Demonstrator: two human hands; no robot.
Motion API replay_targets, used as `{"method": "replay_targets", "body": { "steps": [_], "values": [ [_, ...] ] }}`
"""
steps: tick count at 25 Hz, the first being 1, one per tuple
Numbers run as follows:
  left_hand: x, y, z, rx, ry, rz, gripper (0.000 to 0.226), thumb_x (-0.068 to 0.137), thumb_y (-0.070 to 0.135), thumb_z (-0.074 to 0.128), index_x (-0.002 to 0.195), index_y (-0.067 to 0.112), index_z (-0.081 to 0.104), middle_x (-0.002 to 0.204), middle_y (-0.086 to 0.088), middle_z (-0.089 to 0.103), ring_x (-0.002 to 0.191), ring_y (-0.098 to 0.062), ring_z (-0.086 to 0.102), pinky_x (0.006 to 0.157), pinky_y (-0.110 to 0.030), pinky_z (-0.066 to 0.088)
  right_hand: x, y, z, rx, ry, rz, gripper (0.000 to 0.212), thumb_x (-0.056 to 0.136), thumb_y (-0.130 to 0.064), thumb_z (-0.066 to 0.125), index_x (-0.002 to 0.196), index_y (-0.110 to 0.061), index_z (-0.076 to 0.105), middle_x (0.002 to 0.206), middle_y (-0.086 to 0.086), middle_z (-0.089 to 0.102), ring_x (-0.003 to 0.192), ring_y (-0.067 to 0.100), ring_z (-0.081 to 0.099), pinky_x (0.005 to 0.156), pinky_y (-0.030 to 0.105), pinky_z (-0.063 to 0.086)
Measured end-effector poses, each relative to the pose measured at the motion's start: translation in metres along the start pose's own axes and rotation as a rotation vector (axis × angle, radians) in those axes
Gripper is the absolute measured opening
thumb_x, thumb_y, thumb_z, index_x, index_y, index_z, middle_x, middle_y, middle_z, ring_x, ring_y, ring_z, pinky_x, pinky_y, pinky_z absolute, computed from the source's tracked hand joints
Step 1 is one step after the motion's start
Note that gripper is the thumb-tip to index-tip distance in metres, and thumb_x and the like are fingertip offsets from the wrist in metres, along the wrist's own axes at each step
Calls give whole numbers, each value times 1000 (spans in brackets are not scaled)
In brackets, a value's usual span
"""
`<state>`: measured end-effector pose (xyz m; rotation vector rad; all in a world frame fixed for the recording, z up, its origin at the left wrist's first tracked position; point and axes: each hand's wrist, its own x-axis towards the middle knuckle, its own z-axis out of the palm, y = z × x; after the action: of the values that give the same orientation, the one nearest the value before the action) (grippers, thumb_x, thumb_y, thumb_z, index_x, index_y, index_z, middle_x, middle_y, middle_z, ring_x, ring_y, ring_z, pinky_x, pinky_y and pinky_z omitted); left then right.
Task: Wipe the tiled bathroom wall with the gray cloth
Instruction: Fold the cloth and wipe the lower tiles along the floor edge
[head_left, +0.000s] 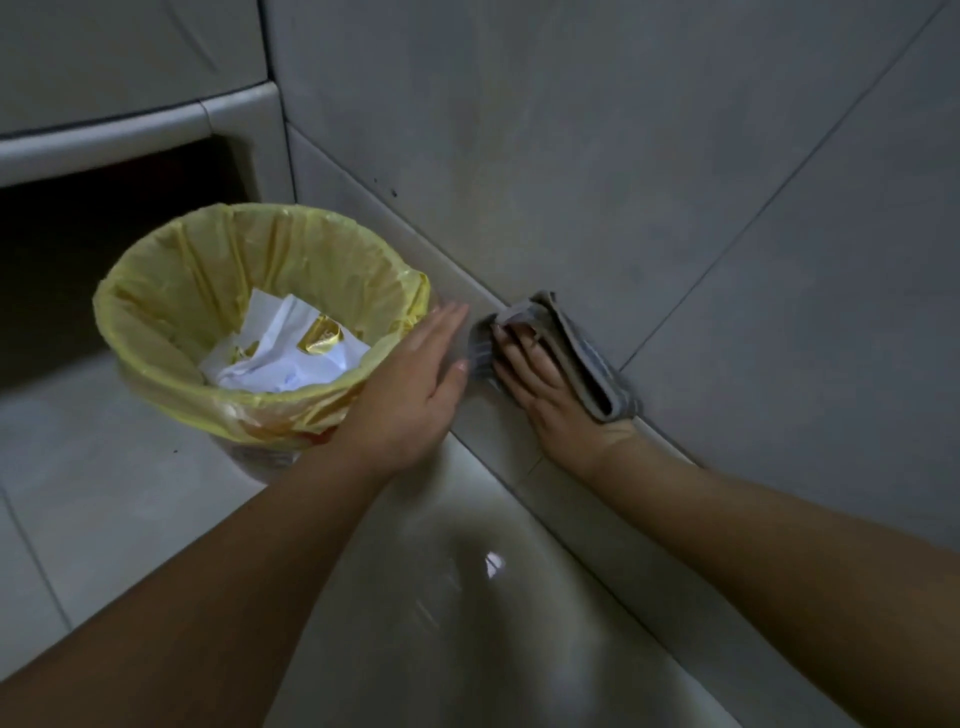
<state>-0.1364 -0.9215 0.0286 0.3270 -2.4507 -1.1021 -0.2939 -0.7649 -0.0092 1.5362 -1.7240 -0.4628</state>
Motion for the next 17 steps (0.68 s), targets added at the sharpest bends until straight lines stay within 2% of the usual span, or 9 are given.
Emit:
{"method": "replay_targets", "body": {
  "steps": [2, 4, 5, 8, 10, 12, 14, 16, 17],
  "values": [
    [3, -6, 7, 47, -23, 44, 60, 96, 31, 39, 152, 12, 30, 160, -5, 27, 147, -9, 17, 111, -3, -2, -9, -35, 35, -16, -226, -43, 57, 100, -6, 3, 131, -10, 51, 135, 10, 58, 149, 31, -3, 115, 42, 8],
    [6, -9, 16, 64, -62, 75, 62, 94, 33, 37, 153, 13, 30, 161, -4, 24, 150, -13, 16, 114, -8, -2, -35, -62, 43, 53, -482, -113, 48, 100, -25, 24, 138, -3, 44, 143, 15, 48, 147, 27, -19, 118, 42, 1],
    [8, -9, 22, 62, -77, 83, 63, 94, 33, 36, 153, 14, 29, 162, -3, 23, 150, -13, 15, 115, -10, -1, -63, -73, 47, 151, -534, -75, 62, 98, -38, 30, 146, 1, 28, 153, 16, 32, 146, 27, -22, 119, 41, -7],
    [10, -9, 33, 74, -107, 94, 63, 93, 33, 34, 154, 16, 27, 163, 0, 20, 150, -10, 12, 115, -13, 1, -118, -77, 26, -15, -271, -26, 56, 100, -32, -1, 147, -6, -20, 160, 10, 2, 147, 27, -20, 118, 38, -14],
    [11, -16, 37, 96, -101, 92, 64, 93, 34, 35, 154, 15, 27, 163, -1, 19, 150, -12, 11, 118, -19, 2, -123, -85, 23, 281, -49, 73, 56, 100, -17, 6, 151, -6, -13, 155, 8, 25, 149, 22, -9, 120, 35, -3],
    [15, -26, 40, 106, -76, 55, 66, 93, 37, 37, 154, 14, 26, 164, -3, 16, 151, -14, 9, 122, -27, 3, -84, -76, 31, 449, -183, 162, 61, 92, -7, 19, 152, -1, 10, 144, 10, 46, 146, 24, 17, 116, 37, 10],
    [17, -33, 42, 116, -59, -5, 70, 93, 43, 36, 155, 15, 23, 165, -2, 10, 151, -12, 2, 123, -31, 0, -41, -76, 36, 284, -270, -23, 60, 92, -11, 27, 150, 0, 18, 155, 18, 28, 145, 31, 21, 117, 43, 9],
    [17, -38, 44, 127, -79, -59, 73, 92, 48, 34, 157, 18, 18, 166, 1, 3, 150, -9, -4, 123, -36, -2, -37, -86, 40, 93, -586, -130, 69, 101, -25, 33, 148, 0, -10, 160, 20, -7, 149, 34, 1, 120, 47, 3],
    [16, -40, 46, 125, -98, -80, 74, 91, 50, 32, 157, 20, 16, 166, 2, 1, 150, -9, -6, 123, -37, -2, -47, -95, 53, 92, -606, -99, 74, 100, -32, 36, 146, -2, -14, 161, 18, -5, 149, 30, 2, 121, 43, 4]
  ]
}}
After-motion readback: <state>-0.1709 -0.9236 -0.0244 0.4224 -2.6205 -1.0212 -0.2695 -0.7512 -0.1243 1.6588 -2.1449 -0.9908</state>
